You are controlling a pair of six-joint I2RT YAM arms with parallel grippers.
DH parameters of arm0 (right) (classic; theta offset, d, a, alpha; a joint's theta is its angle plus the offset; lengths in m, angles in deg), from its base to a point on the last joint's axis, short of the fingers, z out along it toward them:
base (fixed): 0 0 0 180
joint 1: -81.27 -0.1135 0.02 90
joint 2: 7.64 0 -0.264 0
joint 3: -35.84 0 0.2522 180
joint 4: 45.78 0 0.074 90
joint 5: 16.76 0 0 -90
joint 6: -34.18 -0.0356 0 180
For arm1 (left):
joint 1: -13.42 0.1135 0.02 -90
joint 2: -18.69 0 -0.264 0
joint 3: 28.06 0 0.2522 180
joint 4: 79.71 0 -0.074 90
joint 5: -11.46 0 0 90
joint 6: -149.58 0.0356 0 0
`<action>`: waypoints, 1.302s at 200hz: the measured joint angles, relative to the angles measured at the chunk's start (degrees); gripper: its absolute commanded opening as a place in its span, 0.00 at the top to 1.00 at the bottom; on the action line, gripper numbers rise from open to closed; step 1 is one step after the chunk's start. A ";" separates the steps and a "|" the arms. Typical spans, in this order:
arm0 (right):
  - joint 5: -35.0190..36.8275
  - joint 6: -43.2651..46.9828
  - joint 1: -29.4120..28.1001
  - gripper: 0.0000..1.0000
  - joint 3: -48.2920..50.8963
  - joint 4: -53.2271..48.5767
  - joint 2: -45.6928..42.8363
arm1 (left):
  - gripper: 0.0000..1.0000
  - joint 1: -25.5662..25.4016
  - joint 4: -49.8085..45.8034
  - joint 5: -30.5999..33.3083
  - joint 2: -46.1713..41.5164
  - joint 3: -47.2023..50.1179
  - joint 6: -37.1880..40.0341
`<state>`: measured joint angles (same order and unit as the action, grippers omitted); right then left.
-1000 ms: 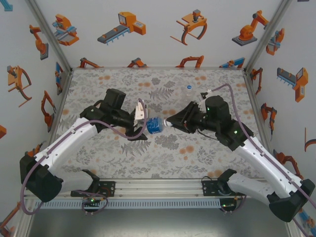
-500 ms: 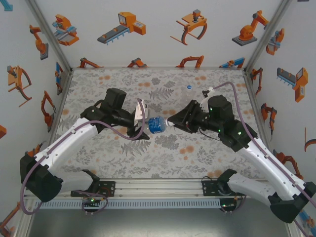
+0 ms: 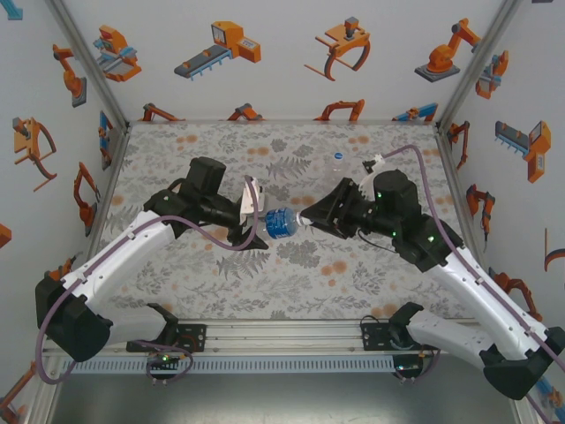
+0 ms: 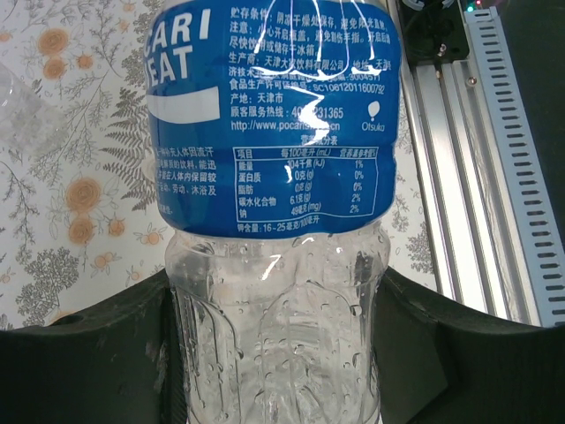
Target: Screw on the bottle caps
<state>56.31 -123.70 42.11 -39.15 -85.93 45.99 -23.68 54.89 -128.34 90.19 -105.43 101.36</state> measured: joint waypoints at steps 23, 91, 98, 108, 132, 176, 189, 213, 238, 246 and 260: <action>0.11 0.39 0.00 0.54 -0.31 -0.22 -0.46 | 1.00 0.00 0.39 -0.28 0.00 0.00 -0.07; 0.07 0.92 0.00 0.51 -0.46 0.04 -0.24 | 1.00 0.02 0.79 -1.05 -0.11 0.00 -0.24; 0.09 1.22 0.00 0.49 -0.63 -0.02 -0.22 | 1.00 0.02 0.79 -1.18 -0.11 0.00 -0.24; 0.11 1.90 0.00 0.46 -1.14 -0.33 -0.13 | 1.00 0.02 0.81 -1.29 -0.15 0.00 -0.24; 0.44 3.82 0.00 0.44 -3.08 -0.98 -0.13 | 1.00 0.02 0.83 -1.70 -0.24 0.00 -0.22; 2.29 11.02 -0.04 0.44 -7.56 -3.82 -0.13 | 1.00 0.02 0.83 -2.34 -0.28 0.00 -0.24; 2.75 15.54 -0.04 0.45 -9.20 -5.18 -0.13 | 1.00 0.07 0.81 -2.73 -0.28 0.00 -0.22; 1.97 28.87 -0.04 0.49 -10.51 -6.21 -0.98 | 1.00 0.07 0.55 -4.26 -0.28 -0.02 -0.13; -3.82 46.77 -0.04 0.50 -10.51 -6.84 -2.49 | 1.00 0.07 -0.74 -6.23 -0.24 -0.44 0.61; -6.43 52.19 -0.04 0.49 -10.51 -6.91 -2.80 | 1.00 0.07 -1.27 -6.91 -0.20 -0.74 0.96; -12.00 62.38 -0.04 0.45 -10.54 -6.88 -3.06 | 1.00 0.07 -2.03 -7.82 -0.17 -1.18 1.44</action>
<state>44.31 -61.32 42.07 -49.69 -92.81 42.93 -23.61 52.86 -136.17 90.02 -106.61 102.80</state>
